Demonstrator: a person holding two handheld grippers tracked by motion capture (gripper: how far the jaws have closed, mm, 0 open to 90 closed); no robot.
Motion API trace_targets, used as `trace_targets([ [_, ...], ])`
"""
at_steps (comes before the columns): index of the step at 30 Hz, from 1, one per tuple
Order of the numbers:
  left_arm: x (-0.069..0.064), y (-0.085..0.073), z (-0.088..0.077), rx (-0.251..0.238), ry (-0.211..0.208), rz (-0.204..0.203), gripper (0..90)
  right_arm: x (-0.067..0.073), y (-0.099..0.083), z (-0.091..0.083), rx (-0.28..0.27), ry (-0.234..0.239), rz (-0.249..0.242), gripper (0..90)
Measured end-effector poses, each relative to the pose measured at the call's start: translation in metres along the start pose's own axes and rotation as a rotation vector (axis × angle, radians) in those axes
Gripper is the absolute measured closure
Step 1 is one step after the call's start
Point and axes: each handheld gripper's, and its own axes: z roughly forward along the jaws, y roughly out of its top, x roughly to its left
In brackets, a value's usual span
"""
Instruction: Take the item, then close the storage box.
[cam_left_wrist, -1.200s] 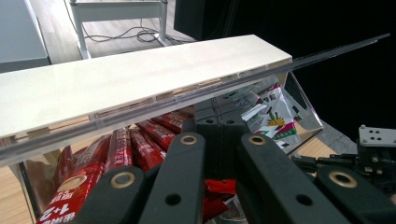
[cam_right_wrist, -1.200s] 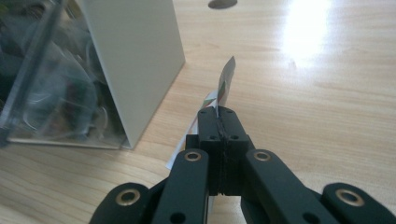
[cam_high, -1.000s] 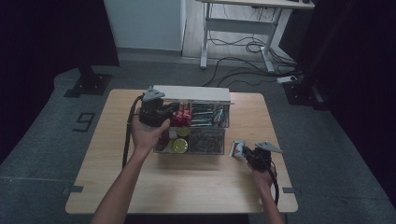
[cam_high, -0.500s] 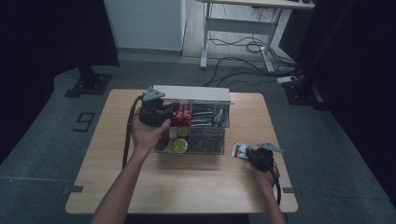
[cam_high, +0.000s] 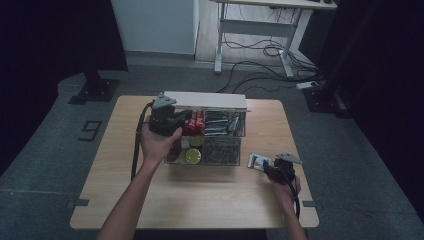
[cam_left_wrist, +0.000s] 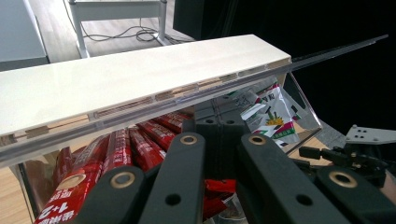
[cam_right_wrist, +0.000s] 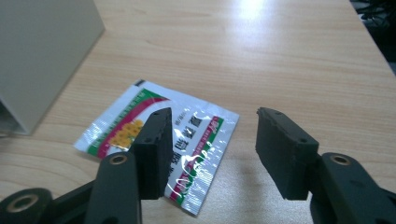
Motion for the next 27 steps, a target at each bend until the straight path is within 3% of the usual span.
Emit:
trace_targets([
  [6,0.000,-0.001,0.000,-0.003,-0.002,-0.003,90.0,-0.001,0.001,-0.008,-0.059,0.076,0.028,46.3],
  [11,0.000,-0.002,-0.002,-0.007,-0.003,-0.005,90.0,0.001,0.002,-0.011,-0.085,0.109,0.032,47.8],
  [17,-0.001,-0.004,-0.004,-0.008,-0.017,-0.008,90.0,0.006,0.003,-0.014,-0.091,0.128,0.016,48.5],
  [27,-0.003,-0.010,-0.007,-0.002,-0.025,-0.012,90.0,0.006,0.002,-0.016,-0.080,0.146,0.031,49.2],
])
